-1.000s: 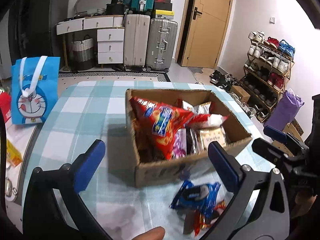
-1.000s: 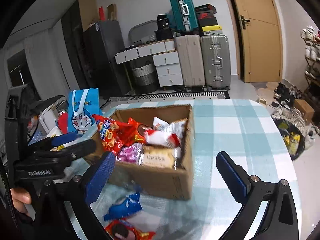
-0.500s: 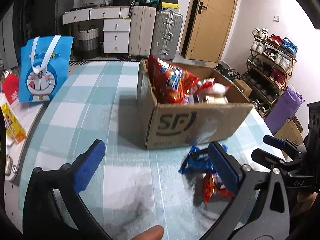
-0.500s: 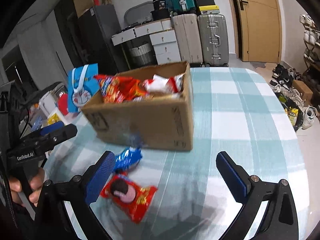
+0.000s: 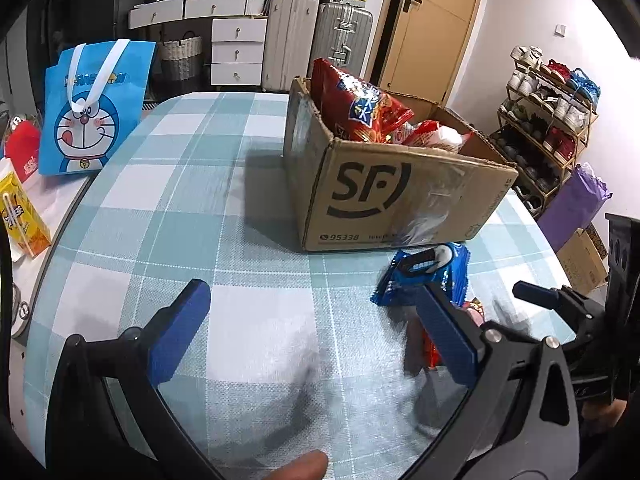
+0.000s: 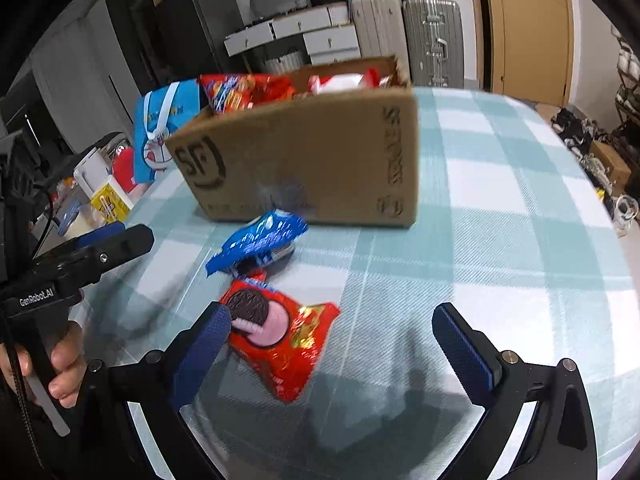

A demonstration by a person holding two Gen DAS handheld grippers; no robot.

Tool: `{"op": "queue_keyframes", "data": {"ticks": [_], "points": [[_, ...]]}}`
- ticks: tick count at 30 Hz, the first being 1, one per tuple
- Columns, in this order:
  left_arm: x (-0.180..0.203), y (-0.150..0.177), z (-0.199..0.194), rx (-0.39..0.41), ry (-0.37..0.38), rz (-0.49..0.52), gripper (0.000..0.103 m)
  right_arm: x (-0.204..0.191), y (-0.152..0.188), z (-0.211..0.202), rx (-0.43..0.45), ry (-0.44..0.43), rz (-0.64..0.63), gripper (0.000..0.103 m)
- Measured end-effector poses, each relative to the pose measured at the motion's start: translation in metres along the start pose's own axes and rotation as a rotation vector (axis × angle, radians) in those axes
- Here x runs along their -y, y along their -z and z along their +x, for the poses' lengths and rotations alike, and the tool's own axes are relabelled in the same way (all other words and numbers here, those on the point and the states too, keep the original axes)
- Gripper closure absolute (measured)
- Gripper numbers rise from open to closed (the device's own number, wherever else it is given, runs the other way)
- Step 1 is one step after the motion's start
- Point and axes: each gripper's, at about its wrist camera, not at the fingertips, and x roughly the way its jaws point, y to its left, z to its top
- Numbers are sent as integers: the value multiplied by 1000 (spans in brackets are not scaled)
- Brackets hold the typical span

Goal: Organize snacks
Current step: 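Withdraw both tools toward the blue and red Oreo packs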

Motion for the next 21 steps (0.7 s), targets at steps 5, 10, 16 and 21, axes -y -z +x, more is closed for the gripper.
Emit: {"op": "queue_keyframes", "data": {"ticks": [5,10,16,21], "points": [[-1,-2,1,-5,-2,-11,1,-12,2,15,-38,-9,-18,1],[-1,-3,5,-12,-4,-13,1,-24,-2,23,-47,-12,-23,1],[-2,-3,6,-13,-6,-15,1,-37,-7,33,-51,-6,-26,1],[-5,-3,7,-13,5,-23,1,-34,-4,38,-83,3,-25,1]]}}
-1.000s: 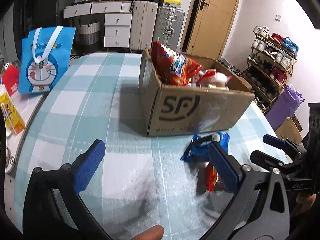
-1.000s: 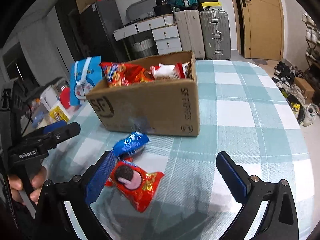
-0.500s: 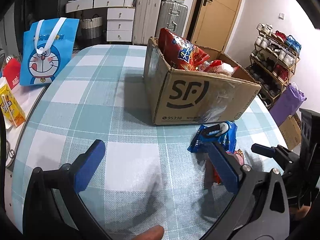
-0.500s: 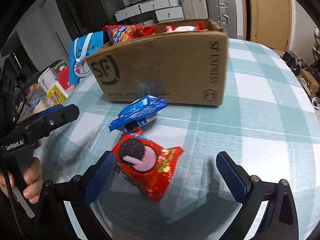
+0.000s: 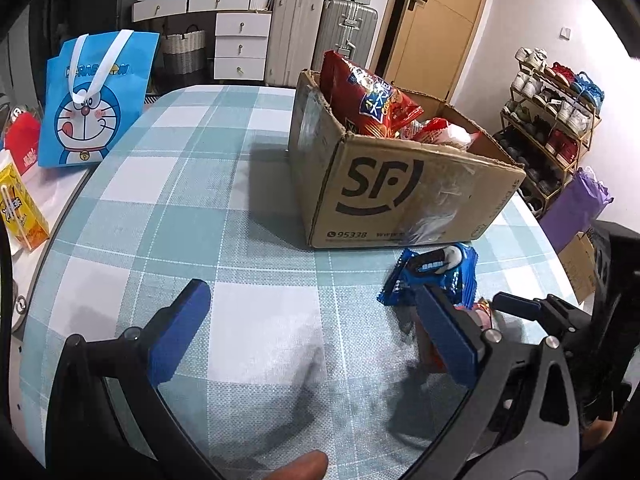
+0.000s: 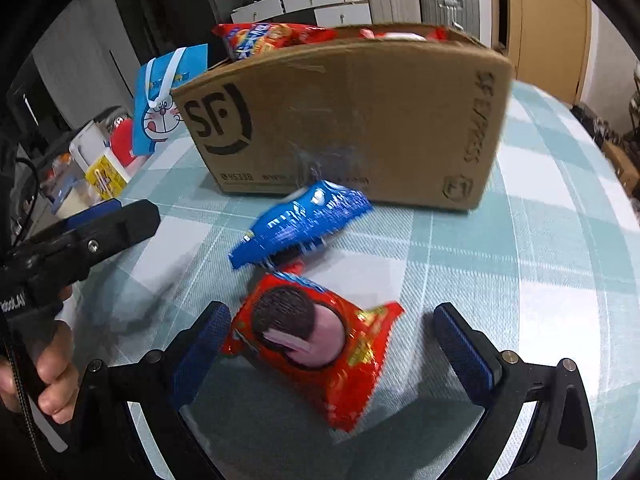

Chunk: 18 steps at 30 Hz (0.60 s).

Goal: Organize snacks
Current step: 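Withdraw both tools toward the blue and red Oreo packs, then grasp the red Oreo pack with the right gripper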

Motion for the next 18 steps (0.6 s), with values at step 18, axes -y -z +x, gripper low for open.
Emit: {"op": "queue_keyframes", "data": {"ticks": [18], "points": [[6,1,11,-21,15,11,1,31,17,-19,-25,-5,17,2]]}}
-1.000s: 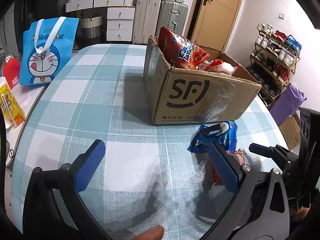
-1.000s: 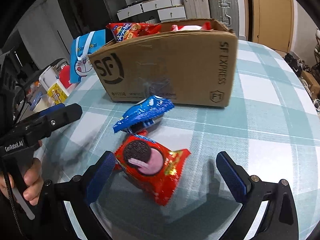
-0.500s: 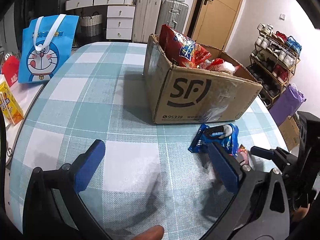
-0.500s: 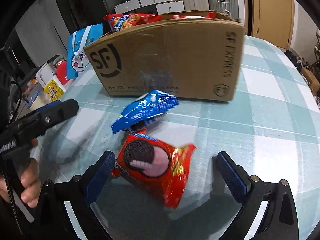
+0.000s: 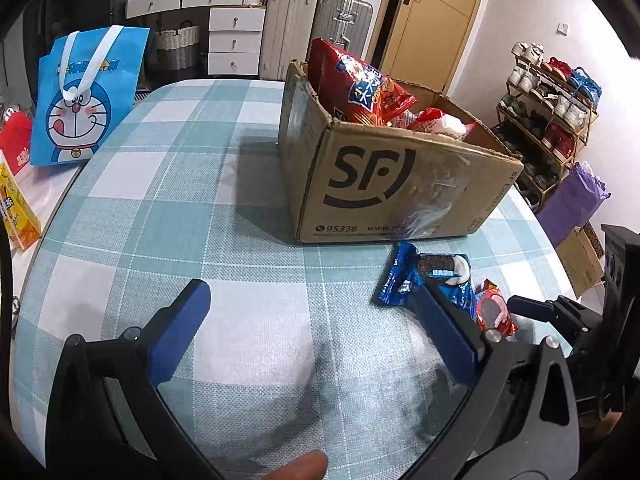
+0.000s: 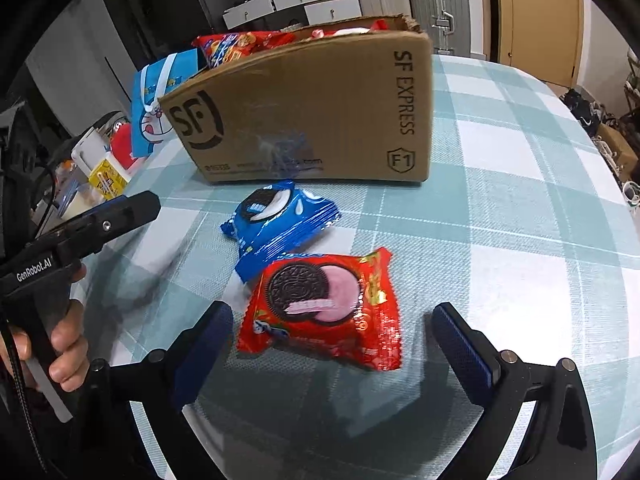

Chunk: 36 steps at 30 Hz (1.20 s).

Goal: Organize snacks
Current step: 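Grasp the red Oreo pack with the right gripper, then grasp the blue Oreo pack with the left gripper while the right gripper holds the red pack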

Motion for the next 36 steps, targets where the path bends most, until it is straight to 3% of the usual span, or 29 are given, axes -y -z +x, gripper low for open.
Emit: {"op": "queue_keyframes", "data": {"ticks": [11,18,20,23,36], "points": [[1,1,3,-8,3,0,1,-3,2,-3,29,2,-39,26],[2,2,4,-12,3,1,1,-3,7,-5,48,5,-72,35],[2,2,5,-14,3,1,1,-3,8,-7,52,-13,-77,49],[4,2,6,-16,4,5,1,-4,10,-10,71,-13,-93,54],[23,6,17,-56,33,53,1,20,13,-26,147,42,-48,55]]}}
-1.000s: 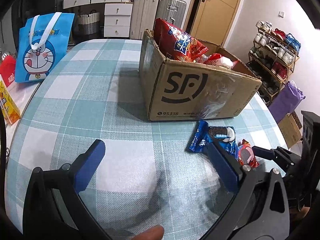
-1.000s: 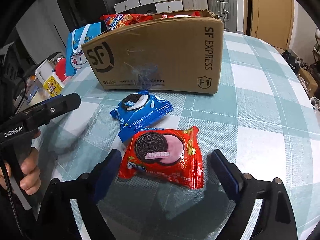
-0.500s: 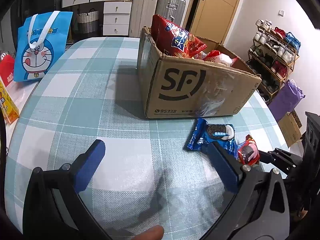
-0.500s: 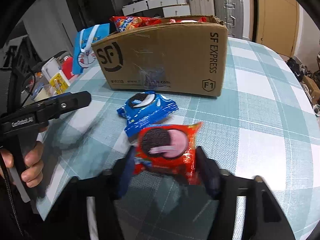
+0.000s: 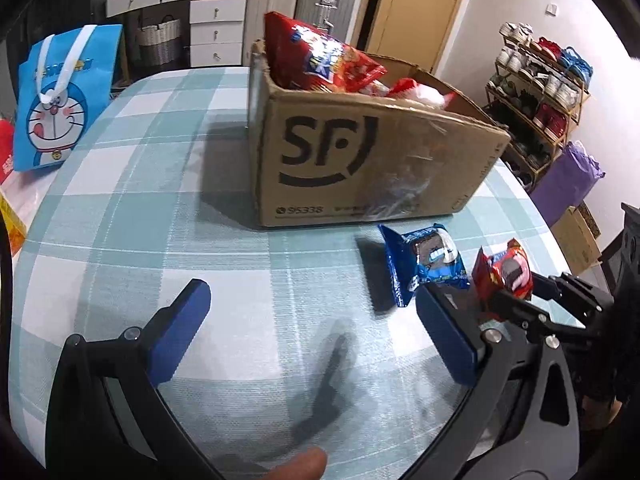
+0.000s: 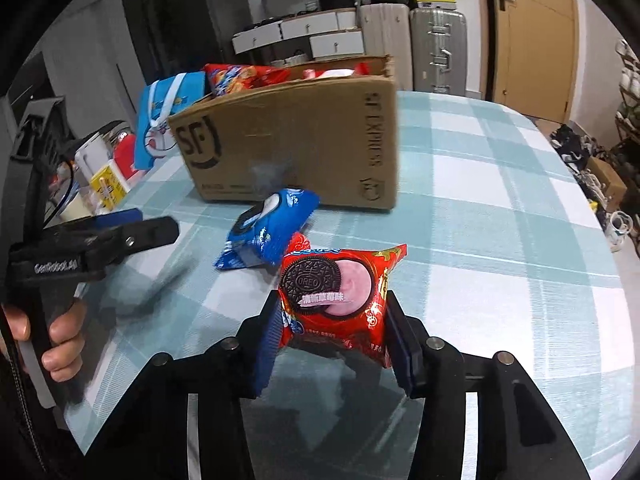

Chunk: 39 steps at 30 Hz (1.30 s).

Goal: Organize snacks
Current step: 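Grasp the blue Oreo pack with the left gripper while the right gripper holds the red pack, then carry both Oreo packs over and down into the cardboard box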

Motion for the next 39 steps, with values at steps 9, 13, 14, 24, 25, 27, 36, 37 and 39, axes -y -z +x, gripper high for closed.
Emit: {"op": "queue_keyframes", "data": {"ticks": [9,13,14,24,25,27,36,37,39], "points": [[21,-4,17,-56,25,26,1,23,-1,-7,26,18,44,55],[38,-5,24,-62,60,49,3,29,-1,-10,41,13,55,55],[42,-6,26,-63,60,52,3,30,-2,-11,44,14,55,55],[79,-13,54,-108,64,99,3,40,1,-19,59,46,72,55],[83,-13,57,-113,66,103,3,41,2,-21,60,53,74,55],[86,-14,62,-121,64,102,4,44,3,-24,63,65,82,55],[96,-14,72,-124,87,129,55,46,5,-31,70,84,90,55],[95,-13,71,-118,95,124,58,46,5,-31,71,81,89,55],[91,-12,69,-116,112,120,59,44,4,-30,71,79,84,55]]}}
